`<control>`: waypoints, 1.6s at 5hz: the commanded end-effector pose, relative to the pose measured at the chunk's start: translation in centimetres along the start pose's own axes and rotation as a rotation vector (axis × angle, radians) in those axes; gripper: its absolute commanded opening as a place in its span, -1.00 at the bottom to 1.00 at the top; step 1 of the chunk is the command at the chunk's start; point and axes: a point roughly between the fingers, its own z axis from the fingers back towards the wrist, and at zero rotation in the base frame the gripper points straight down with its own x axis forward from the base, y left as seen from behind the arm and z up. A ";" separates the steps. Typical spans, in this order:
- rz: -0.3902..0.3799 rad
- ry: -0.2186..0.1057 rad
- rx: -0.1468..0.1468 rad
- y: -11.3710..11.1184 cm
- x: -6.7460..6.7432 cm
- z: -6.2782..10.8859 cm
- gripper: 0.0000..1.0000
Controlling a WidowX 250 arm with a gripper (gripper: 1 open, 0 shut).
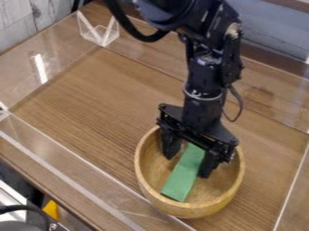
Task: Remove the green block from inside the brown bowl and put it on the table
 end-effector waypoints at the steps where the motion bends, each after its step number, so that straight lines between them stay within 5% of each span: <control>1: 0.005 -0.034 -0.004 0.3 -0.2 0.4 -1.00; 2: 0.010 -0.040 -0.011 0.7 -0.7 0.7 -1.00; 4: 0.132 -0.074 -0.046 1.0 -0.9 4.0 -1.00; 6: 0.141 -0.087 -0.043 -1.0 0.0 3.6 -1.00; 8: 0.064 -0.087 -0.021 -1.4 0.2 3.8 -1.00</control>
